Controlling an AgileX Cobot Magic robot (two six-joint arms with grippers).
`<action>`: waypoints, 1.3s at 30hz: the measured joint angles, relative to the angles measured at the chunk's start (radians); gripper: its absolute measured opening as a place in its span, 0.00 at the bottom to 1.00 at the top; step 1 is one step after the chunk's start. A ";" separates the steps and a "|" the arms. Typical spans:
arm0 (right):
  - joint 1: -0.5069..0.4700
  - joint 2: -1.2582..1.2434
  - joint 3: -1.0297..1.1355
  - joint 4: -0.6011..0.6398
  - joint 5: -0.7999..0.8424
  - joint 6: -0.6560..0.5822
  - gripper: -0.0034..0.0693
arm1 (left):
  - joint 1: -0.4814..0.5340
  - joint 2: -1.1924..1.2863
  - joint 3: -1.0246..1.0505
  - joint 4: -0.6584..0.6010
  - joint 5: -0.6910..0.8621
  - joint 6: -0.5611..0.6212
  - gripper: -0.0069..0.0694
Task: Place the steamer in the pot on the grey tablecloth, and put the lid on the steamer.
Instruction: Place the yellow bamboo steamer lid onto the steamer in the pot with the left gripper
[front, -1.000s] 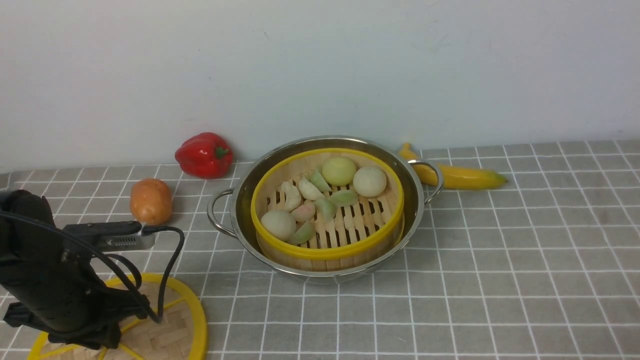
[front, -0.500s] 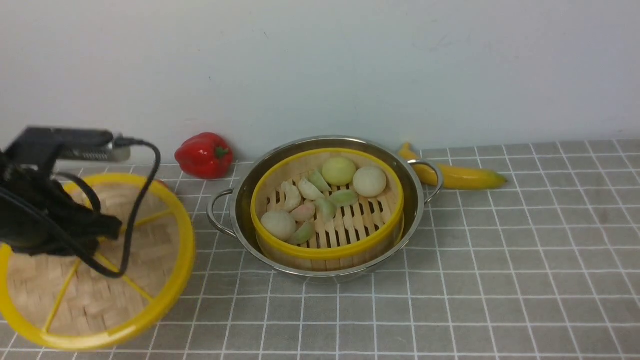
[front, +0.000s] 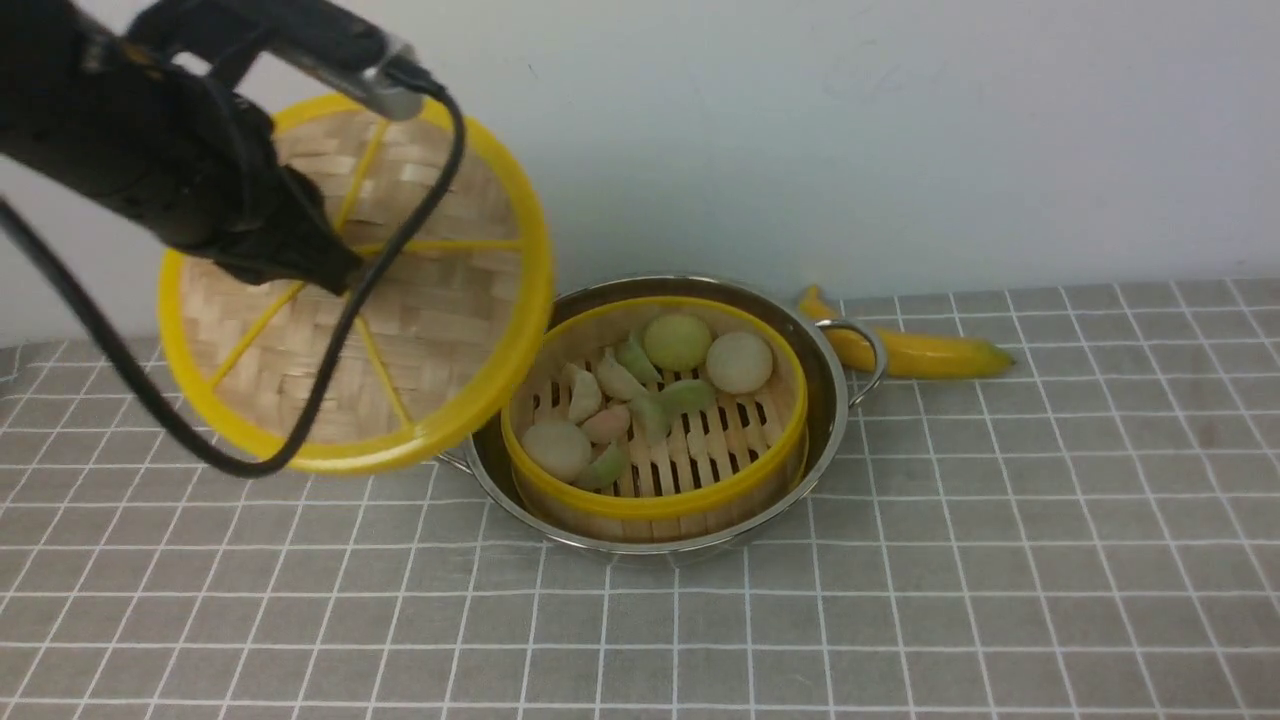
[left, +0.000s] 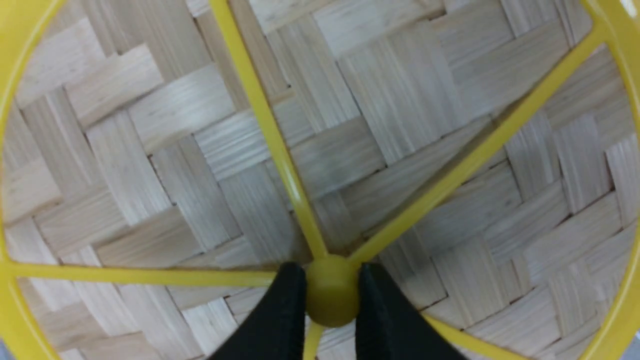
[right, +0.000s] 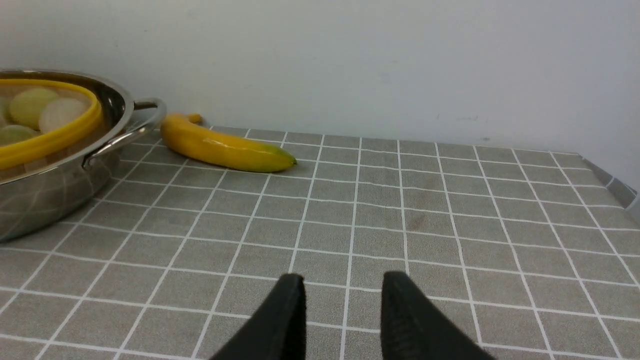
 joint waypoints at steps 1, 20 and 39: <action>0.000 0.000 0.000 0.000 0.000 0.000 0.38 | -0.024 0.024 -0.017 0.000 0.002 0.014 0.24; 0.000 0.000 0.000 0.000 0.000 0.000 0.38 | -0.208 0.330 -0.194 0.005 -0.048 0.129 0.24; 0.000 0.000 0.000 0.001 0.000 -0.003 0.38 | -0.208 0.367 -0.196 0.010 -0.095 0.128 0.24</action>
